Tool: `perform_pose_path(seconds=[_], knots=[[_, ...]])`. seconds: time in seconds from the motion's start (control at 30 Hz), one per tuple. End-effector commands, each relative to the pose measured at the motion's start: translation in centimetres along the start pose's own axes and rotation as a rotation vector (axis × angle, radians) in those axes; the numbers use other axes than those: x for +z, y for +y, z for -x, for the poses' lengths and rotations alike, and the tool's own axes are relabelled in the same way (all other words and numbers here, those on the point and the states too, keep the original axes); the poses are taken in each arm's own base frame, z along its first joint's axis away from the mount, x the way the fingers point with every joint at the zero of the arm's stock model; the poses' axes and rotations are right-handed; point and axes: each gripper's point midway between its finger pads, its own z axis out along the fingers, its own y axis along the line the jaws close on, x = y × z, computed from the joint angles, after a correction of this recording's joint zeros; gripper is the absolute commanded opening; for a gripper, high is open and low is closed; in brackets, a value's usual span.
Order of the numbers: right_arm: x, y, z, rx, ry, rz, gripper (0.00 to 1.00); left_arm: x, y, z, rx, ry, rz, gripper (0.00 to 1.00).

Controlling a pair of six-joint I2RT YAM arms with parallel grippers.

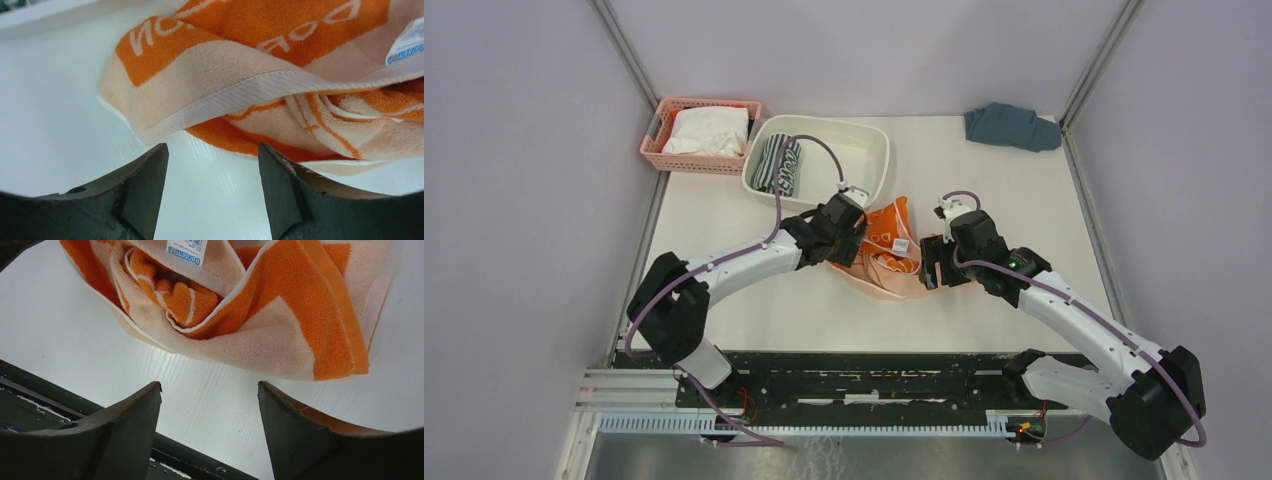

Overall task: Roll the towels
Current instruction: Move the towel to the center of the board, then flatten out the towel at the center of the board.

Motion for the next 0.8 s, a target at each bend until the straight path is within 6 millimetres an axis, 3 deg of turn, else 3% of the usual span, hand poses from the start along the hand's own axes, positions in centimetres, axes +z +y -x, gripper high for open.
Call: perform_pose_path(seconds=[0.0, 0.3, 0.47, 0.53, 0.63, 0.67, 0.77], knots=[[-1.0, 0.3, 2.6, 0.004, -0.099, 0.005, 0.79, 0.0, 0.4, 3.4, 0.284, -0.099, 0.050, 0.74], [-1.7, -0.9, 2.3, 0.028, -0.134, -0.045, 0.80, 4.0, 1.0, 2.1, 0.417, -0.039, 0.132, 0.72], [-1.3, -1.0, 1.7, 0.051, -0.137, -0.048, 0.80, 5.5, 1.6, 3.3, 0.414, -0.068, 0.214, 0.65], [-1.1, -1.1, 1.6, 0.063, -0.137, -0.052, 0.80, 5.7, 1.7, 3.9, 0.406, -0.079, 0.231, 0.52], [-1.0, -1.2, 1.4, 0.069, -0.134, -0.055, 0.79, 4.8, 1.8, 4.9, 0.374, -0.091, 0.233, 0.13], [-0.9, -1.2, 1.4, 0.070, -0.133, -0.056, 0.80, 4.0, 2.4, 5.5, 0.358, -0.103, 0.258, 0.04], [-0.8, -1.5, 1.1, 0.074, -0.122, -0.075, 0.80, 0.6, 3.2, 7.3, 0.290, -0.137, 0.270, 0.03]])
